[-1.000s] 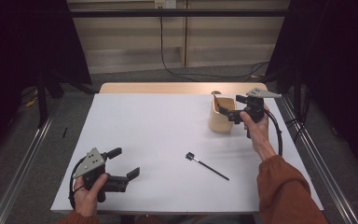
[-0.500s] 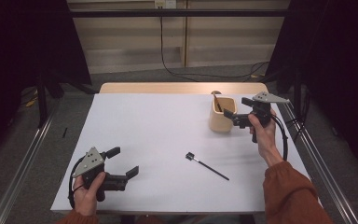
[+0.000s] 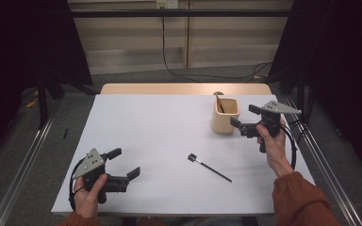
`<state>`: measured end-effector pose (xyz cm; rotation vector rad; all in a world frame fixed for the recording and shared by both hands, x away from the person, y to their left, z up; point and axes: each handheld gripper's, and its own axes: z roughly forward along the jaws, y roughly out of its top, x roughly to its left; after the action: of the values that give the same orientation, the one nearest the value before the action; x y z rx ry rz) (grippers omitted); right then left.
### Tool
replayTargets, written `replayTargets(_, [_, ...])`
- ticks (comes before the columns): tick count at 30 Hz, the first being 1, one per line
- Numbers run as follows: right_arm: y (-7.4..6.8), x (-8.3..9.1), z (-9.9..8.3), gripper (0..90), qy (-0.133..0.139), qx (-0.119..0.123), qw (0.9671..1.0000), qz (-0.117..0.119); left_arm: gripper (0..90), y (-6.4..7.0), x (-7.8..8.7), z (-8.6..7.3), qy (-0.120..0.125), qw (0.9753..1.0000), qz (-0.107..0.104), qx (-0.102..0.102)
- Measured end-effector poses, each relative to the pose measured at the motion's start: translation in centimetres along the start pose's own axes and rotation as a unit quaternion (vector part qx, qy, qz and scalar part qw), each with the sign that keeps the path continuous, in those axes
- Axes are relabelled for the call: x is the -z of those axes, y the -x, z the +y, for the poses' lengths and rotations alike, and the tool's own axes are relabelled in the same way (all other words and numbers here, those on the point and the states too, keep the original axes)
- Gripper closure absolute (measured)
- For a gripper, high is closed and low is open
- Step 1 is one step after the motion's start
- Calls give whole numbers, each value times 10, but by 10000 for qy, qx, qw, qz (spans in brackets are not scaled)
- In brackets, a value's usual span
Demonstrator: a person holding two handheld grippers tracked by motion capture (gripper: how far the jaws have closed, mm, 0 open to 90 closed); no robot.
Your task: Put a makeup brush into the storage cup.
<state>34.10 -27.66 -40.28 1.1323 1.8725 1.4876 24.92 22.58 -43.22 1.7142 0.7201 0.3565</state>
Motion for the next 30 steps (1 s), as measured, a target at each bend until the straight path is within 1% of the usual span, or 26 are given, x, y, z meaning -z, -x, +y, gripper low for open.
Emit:
replayTargets(3, [-6, 7, -5, 13, 18, 25, 10000, 28, 18, 0, 1, 0, 0, 10000, 12, -8])
replayTargets(6, [-11, 13, -9, 14, 42, 93, 9999, -38, 18, 0, 1, 1, 39, 10000, 34, 7])
replayTargets(10, [-18, 24, -16, 13, 45, 64, 10000, -24, 18, 0, 1, 1, 54, 10000, 42, 39])
replayTargets(11, [-18, 26, -17, 13, 28, 73, 10000, -13, 18, -1, 1, 1, 19, 10000, 49, 13])
replayTargets(12, [-20, 29, -18, 13, 28, 54, 10000, -9, 18, -1, 1, 1, 32, 10000, 50, 48])
replayTargets(15, [-24, 36, -19, 13, 76, 53, 10000, 4, 18, -1, 2, 1, 42, 10000, 57, 18])
replayTargets(16, [-25, 38, -19, 14, 77, 59, 10000, 8, 18, -1, 1, 0, 77, 9999, 75, 29])
replayTargets(18, [-26, 42, -22, 14, 88, 30, 10000, -11, 18, 0, 1, 0, 62, 9998, 185, 6])
replayTargets(20, [-29, 47, -26, 15, 78, -4, 10000, -23, 18, 0, 1, 0, 66, 9999, 159, 1])
replayTargets(23, [-33, 53, -32, 15, 11, 20, 10000, -48, 18, 0, 1, 0, 81, 9998, 164, 20])
replayTargets(29, [-39, 67, -38, 16, -25, -3, 10000, -58, 18, -3, 3, -1, 79, 9998, 169, 34])
replayTargets(30, [-40, 69, -40, 16, -39, -14, 10000, -69, 18, -3, 3, -2, 90, 9998, 169, 62])
